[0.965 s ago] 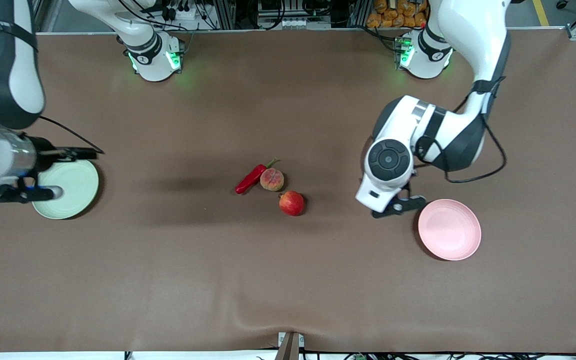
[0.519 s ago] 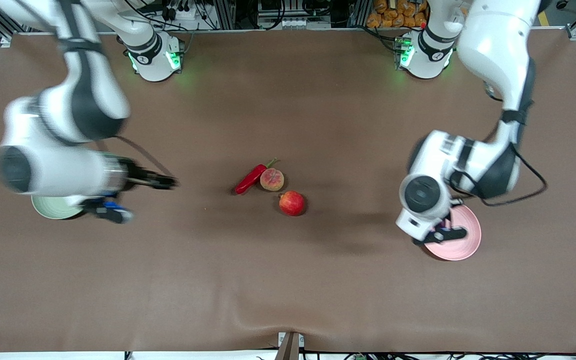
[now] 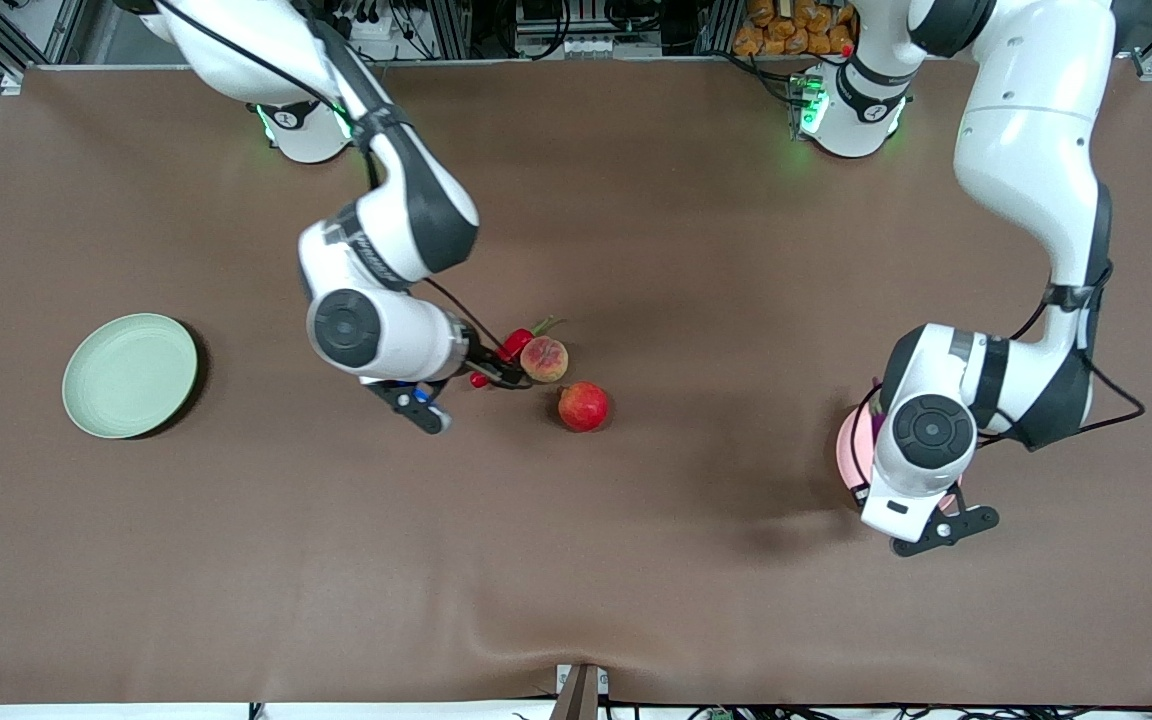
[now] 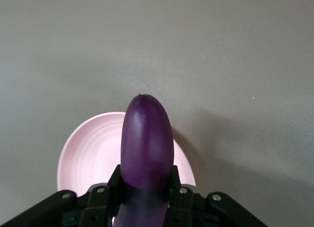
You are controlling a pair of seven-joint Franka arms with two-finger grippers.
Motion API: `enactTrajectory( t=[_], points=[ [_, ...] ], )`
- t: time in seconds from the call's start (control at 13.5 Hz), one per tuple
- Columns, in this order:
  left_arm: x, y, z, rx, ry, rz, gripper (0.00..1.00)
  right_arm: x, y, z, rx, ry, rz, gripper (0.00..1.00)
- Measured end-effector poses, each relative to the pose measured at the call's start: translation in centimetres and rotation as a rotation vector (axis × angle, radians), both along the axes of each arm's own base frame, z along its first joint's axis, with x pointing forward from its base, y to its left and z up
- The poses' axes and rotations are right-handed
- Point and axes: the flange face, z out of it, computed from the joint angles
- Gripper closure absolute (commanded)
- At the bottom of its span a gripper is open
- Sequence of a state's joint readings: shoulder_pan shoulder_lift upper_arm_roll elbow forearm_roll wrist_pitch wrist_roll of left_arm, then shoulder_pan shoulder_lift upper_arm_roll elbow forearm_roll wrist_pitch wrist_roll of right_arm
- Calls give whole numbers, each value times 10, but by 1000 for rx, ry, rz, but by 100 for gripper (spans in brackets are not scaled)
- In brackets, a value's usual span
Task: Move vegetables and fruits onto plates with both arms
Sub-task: 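Carry the eggplant to the pink plate while the right gripper grasps the peach, then release the eggplant on the pink plate while the right gripper carries the peach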
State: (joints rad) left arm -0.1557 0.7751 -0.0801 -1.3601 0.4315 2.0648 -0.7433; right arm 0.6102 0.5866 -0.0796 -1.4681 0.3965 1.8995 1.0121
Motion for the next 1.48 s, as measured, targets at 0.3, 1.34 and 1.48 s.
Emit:
enactTrajectory(
  t=[0.3,1.34,1.48],
  points=[
    [-4,12,-32,31,85,-69,100,-41,46,-57,-17,-30,31,0],
    [-2,19,-43,64,97,-85,0,-50,60,-116,-59,-76,55,74],
    [1,17,-36,61,81,-86,0,-50,61,-114,-72,-91,75,100]
  ],
)
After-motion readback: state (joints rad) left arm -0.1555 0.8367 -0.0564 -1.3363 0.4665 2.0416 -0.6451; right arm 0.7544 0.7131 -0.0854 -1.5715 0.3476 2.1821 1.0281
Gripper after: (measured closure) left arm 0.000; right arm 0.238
